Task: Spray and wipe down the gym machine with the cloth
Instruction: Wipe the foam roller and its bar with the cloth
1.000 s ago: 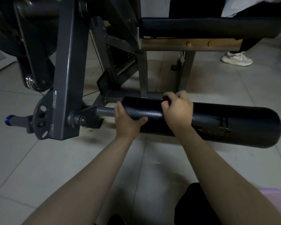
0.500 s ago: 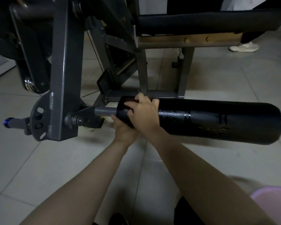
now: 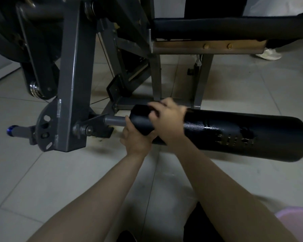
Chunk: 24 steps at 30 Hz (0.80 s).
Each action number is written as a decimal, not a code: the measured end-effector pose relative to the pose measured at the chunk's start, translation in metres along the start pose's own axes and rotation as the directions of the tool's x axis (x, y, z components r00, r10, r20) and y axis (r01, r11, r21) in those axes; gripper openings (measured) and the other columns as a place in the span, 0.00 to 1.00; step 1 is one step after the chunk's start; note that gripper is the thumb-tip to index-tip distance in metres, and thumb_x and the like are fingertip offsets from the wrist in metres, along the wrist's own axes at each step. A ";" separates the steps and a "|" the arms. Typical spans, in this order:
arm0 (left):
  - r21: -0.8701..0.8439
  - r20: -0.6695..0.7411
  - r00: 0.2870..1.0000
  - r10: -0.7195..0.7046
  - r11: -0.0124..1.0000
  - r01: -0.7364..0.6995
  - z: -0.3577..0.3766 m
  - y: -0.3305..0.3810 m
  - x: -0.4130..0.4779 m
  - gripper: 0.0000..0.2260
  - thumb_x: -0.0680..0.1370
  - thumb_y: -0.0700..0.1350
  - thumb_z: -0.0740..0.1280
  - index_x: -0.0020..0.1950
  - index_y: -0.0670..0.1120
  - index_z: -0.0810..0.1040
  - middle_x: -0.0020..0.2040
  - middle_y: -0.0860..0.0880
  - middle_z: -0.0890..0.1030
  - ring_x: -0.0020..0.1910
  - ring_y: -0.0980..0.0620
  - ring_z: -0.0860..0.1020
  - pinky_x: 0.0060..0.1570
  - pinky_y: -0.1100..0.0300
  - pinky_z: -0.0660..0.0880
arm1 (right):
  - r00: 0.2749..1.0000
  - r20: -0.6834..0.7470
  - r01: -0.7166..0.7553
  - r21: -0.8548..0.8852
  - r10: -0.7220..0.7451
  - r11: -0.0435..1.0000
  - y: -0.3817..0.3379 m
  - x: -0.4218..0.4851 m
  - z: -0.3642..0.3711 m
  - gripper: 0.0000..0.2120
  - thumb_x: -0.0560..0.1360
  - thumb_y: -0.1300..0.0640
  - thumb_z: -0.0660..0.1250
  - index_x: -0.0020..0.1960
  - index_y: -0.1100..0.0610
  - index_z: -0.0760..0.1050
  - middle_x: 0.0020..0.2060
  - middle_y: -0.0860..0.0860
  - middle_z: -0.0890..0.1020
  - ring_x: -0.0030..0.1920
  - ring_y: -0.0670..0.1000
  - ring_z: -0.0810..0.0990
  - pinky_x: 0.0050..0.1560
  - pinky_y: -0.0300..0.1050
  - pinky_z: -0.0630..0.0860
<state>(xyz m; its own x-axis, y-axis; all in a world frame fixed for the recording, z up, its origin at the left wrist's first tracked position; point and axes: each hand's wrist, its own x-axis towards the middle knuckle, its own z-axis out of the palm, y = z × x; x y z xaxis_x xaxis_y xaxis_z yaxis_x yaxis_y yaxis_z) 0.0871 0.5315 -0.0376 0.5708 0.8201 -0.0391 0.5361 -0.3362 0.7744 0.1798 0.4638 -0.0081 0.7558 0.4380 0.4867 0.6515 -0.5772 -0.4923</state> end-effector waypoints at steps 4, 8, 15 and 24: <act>0.054 -0.060 0.997 0.057 0.997 -0.054 0.001 -0.001 0.003 0.28 0.78 0.54 0.66 0.75 0.49 0.60 0.68 0.44 0.72 0.65 0.42 0.72 0.65 0.40 0.69 | 0.964 0.207 0.178 -0.045 -0.165 0.983 -0.048 0.005 0.027 0.16 0.77 0.47 0.62 0.62 0.44 0.80 0.57 0.51 0.75 0.59 0.55 0.72 0.59 0.54 0.58; 0.037 -0.007 1.000 -0.008 0.999 0.009 0.003 0.000 0.003 0.42 0.77 0.53 0.70 0.82 0.52 0.46 0.77 0.41 0.62 0.74 0.39 0.63 0.73 0.40 0.60 | 0.981 0.149 0.140 -0.087 -0.126 0.986 -0.023 -0.003 0.016 0.16 0.76 0.49 0.64 0.62 0.43 0.80 0.57 0.51 0.75 0.58 0.53 0.73 0.59 0.55 0.57; 0.104 -0.057 0.997 0.052 0.994 -0.046 0.025 0.037 -0.020 0.40 0.81 0.54 0.67 0.83 0.53 0.42 0.82 0.43 0.40 0.79 0.31 0.41 0.77 0.41 0.45 | 0.997 -0.056 -0.067 -0.185 0.057 0.980 0.059 -0.027 -0.037 0.13 0.68 0.54 0.68 0.51 0.49 0.85 0.52 0.54 0.80 0.48 0.57 0.79 0.52 0.52 0.58; 0.271 -0.051 0.990 0.133 0.956 -0.114 0.039 0.042 -0.028 0.24 0.85 0.50 0.58 0.81 0.56 0.58 0.82 0.41 0.40 0.79 0.31 0.40 0.74 0.35 0.51 | 0.883 -0.245 -0.452 -0.219 0.400 0.865 0.169 -0.025 -0.128 0.15 0.73 0.54 0.63 0.55 0.46 0.84 0.54 0.50 0.78 0.52 0.54 0.77 0.50 0.49 0.54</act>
<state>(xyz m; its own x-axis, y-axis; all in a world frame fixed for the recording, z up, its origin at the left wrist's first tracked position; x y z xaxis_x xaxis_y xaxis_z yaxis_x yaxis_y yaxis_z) 0.1178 0.4762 -0.0282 0.6044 0.7909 0.0961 0.6157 -0.5402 0.5737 0.2621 0.2672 -0.0112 0.9122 -0.0125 0.4095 0.2072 -0.8482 -0.4874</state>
